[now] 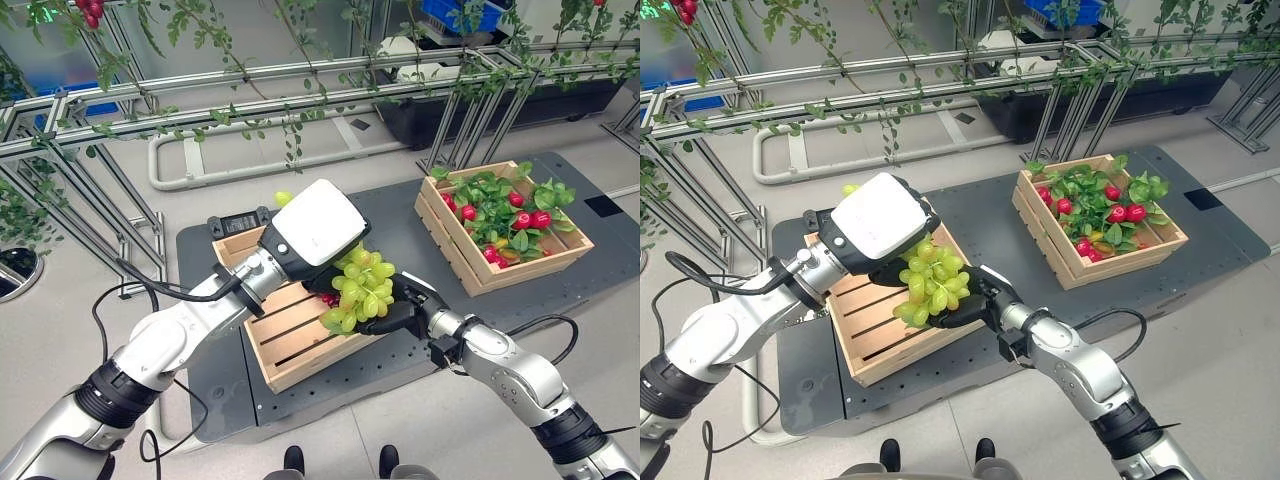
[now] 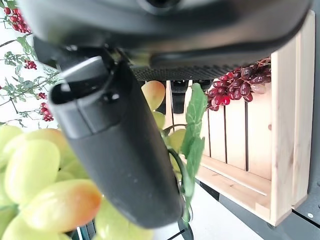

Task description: Pick up the fruits from the basket on one side to the basket on the other side

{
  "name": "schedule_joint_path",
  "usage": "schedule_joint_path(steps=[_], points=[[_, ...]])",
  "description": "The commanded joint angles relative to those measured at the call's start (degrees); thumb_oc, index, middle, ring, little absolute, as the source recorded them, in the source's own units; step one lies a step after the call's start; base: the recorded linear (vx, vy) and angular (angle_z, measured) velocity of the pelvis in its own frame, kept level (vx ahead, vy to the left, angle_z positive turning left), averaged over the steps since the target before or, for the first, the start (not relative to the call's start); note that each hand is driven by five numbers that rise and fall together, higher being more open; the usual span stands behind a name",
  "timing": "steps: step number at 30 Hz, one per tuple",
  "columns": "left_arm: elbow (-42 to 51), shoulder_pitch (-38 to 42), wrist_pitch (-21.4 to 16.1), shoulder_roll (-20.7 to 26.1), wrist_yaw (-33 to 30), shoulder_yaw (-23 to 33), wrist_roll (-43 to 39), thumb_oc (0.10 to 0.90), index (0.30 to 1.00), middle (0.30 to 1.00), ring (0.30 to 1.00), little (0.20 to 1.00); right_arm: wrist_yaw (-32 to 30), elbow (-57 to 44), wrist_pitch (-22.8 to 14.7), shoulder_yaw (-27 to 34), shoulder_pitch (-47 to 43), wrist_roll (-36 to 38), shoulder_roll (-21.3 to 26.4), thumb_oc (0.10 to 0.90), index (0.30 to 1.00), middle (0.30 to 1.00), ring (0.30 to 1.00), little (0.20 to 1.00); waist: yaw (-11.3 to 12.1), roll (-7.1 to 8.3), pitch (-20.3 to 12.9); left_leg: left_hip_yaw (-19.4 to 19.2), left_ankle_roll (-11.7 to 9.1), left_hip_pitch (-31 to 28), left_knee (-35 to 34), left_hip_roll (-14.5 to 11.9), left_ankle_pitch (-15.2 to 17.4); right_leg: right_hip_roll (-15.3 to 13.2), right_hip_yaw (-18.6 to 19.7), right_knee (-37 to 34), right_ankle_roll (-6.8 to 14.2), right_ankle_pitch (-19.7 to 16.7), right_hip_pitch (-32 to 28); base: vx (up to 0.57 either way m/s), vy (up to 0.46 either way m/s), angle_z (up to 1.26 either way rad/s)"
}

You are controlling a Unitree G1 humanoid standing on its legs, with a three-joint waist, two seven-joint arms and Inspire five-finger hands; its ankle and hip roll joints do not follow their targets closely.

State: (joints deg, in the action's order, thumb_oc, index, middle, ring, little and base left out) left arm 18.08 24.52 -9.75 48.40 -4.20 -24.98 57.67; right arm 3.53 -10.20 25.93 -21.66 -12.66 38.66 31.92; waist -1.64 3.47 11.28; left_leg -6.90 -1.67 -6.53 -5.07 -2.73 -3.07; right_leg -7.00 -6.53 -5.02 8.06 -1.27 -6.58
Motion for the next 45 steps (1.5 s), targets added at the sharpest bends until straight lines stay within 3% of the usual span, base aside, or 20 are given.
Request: schedule_joint_path(steps=[1, 10, 16, 17, 19, 20, 23, 28, 30, 31, 35, 42, 45], points=[[2.76, 8.81, -0.71, -4.82, -4.22, 0.84, -3.11, 0.400, 0.300, 0.300, 0.300, 0.300, -2.31, -0.05, -4.80, -0.94, -3.67, 0.26, -1.39, 0.400, 0.300, 0.300, 0.300, 0.300, 0.51, -1.22, -8.07, -0.46, 0.53, -1.95, 0.07, 2.47, 7.57, -0.13, 0.25, 0.04, 1.58, -0.67, 1.36, 0.00, 0.000, 0.00], [2.56, 7.13, -0.65, -3.67, -2.81, 0.34, -2.99, 0.400, 0.300, 0.300, 0.300, 0.300, -4.25, -1.04, -5.74, 1.02, -1.69, 1.00, -1.23, 0.400, 0.300, 0.300, 0.300, 0.300, 0.31, -1.51, -8.05, -0.61, 0.56, -1.78, 0.07, 2.34, 7.46, 0.04, 0.44, 0.02, 1.53, -0.75, 1.56, 0.00, 0.000, 0.00], [2.10, 5.23, 0.53, -2.96, -5.54, 2.13, -6.09, 0.400, 0.300, 0.300, 0.300, 0.300, -5.28, -0.70, -7.65, 3.01, 0.56, 2.55, -0.97, 0.400, 0.300, 0.300, 0.300, 0.300, 0.26, -1.48, -8.09, -0.70, 0.59, -1.67, 0.07, 2.27, 7.41, 0.07, 0.46, 0.02, 1.55, -0.90, 1.79, 0.00, 0.000, 0.00], [1.84, 4.66, 1.00, -3.05, -6.09, 2.70, -7.09, 0.441, 0.361, 0.361, 0.361, 0.361, -5.59, -0.62, -8.42, 3.43, 1.04, 3.08, -1.22, 0.400, 0.300, 0.300, 0.300, 0.300, 0.29, -1.48, -8.12, -0.66, 0.59, -1.63, 0.07, 2.27, 7.39, 0.08, 0.48, 0.02, 1.53, -0.90, 1.84, 0.00, 0.000, 0.00], [1.29, 3.26, 1.68, -3.11, -6.98, 4.05, -9.63, 0.591, 0.587, 0.587, 0.587, 0.587, -6.31, -0.51, -9.61, 4.49, 2.17, 3.94, -1.71, 0.400, 0.300, 0.300, 0.300, 0.300, 0.37, -1.47, -8.14, -0.61, 0.61, -1.54, 0.07, 2.24, 7.38, 0.07, 0.54, 0.02, 1.52, -0.88, 1.92, 0.00, 0.000, 0.00], [1.00, 2.56, 1.72, -3.07, -7.51, 4.70, -10.53, 0.800, 0.900, 0.900, 0.900, 0.900, -6.62, -0.54, -9.89, 5.02, 2.70, 4.34, -1.88, 0.400, 0.300, 0.300, 0.300, 0.300, 0.40, -1.47, -8.14, -0.58, 0.61, -1.52, 0.07, 2.23, 7.40, 0.07, 0.52, 0.02, 1.51, -0.88, 1.95, 0.00, 0.000, 0.00], [0.31, 0.69, 2.18, -2.94, -8.09, 6.48, -13.53, 0.800, 0.900, 0.900, 0.900, 0.900, -7.01, -0.19, -10.68, 6.29, 4.21, 4.87, -2.51, 0.400, 0.300, 0.300, 0.300, 0.300, 0.43, -1.53, -8.26, -0.51, 0.64, -1.38, 0.07, 2.19, 7.38, 0.09, 0.57, 0.02, 1.47, -0.86, 2.08, -0.01, -0.005, -0.01], [-1.93, -4.11, 2.88, -2.63, -3.95, 10.87, -25.70, 0.800, 0.900, 0.900, 0.900, 0.900, -8.00, 0.34, -11.88, 9.55, 7.02, 5.92, -3.50, 0.400, 0.300, 0.300, 0.300, 0.300, 0.50, -1.72, -8.36, -0.28, 0.56, -1.00, 0.07, 1.99, 7.25, 0.18, 0.48, 0.02, 1.36, -0.86, 2.39, -0.02, -0.015, -0.09], [-3.73, -7.41, 3.12, -2.40, -0.25, 13.83, -35.08, 0.800, 0.900, 0.900, 0.900, 0.900, -8.60, 0.57, -12.67, 11.70, 8.06, 6.39, -3.94, 0.400, 0.300, 0.300, 0.300, 0.300, 0.61, -1.90, -8.23, -0.18, 0.54, -0.78, 0.07, 1.83, 7.02, 0.31, 0.58, 0.02, 1.22, -0.94, 2.59, -0.02, -0.016, 0.00], [-3.90, -7.77, 2.86, -2.39, 0.20, 14.13, -35.36, 0.800, 0.900, 0.900, 0.900, 0.900, -8.68, 0.58, -12.78, 11.87, 8.13, 6.41, -3.99, 0.400, 0.300, 0.300, 0.300, 0.300, 0.62, -1.93, -8.23, -0.19, 0.52, -0.75, 0.07, 1.80, 6.98, 0.33, 0.57, 0.02, 1.21, -0.96, 2.61, -0.03, -0.047, -0.01], [-4.58, -11.77, 2.43, -1.56, 10.41, 17.66, -50.68, 0.800, 0.900, 0.900, 0.900, 0.900, -9.91, 0.41, -15.10, 15.18, 9.19, 6.42, -4.47, 0.400, 0.300, 0.300, 0.300, 0.300, 0.75, -2.39, -8.01, 0.02, 0.30, -0.61, 0.07, 1.30, 6.92, 0.62, 0.50, 0.02, 1.17, -0.76, 2.81, -0.01, -0.048, 0.00], [-4.27, -14.97, 3.95, -0.81, 21.27, 20.41, -61.90, 0.800, 0.900, 0.900, 0.900, 0.900, -10.96, 0.28, -17.46, 17.94, 10.67, 6.58, -5.11, 0.400, 0.300, 0.300, 0.300, 0.300, 0.39, -3.03, -7.91, -0.58, 0.03, 0.05, 0.07, 0.53, 6.27, 1.42, 0.98, 0.02, 0.77, -0.90, 3.93, -0.01, -0.061, -0.02], [-3.78, -16.03, 3.88, -0.20, 25.81, 21.38, -70.39, 0.800, 0.900, 0.900, 0.900, 0.900, -10.64, 0.42, -18.13, 18.37, 11.35, 6.64, -5.03, 0.400, 0.300, 0.300, 0.300, 0.300, 0.27, -3.24, -8.07, -0.71, -0.20, 0.50, 0.07, 0.03, 5.92, 1.85, 1.13, 0.02, 0.48, -0.84, 4.43, -0.01, -0.070, -0.04]])
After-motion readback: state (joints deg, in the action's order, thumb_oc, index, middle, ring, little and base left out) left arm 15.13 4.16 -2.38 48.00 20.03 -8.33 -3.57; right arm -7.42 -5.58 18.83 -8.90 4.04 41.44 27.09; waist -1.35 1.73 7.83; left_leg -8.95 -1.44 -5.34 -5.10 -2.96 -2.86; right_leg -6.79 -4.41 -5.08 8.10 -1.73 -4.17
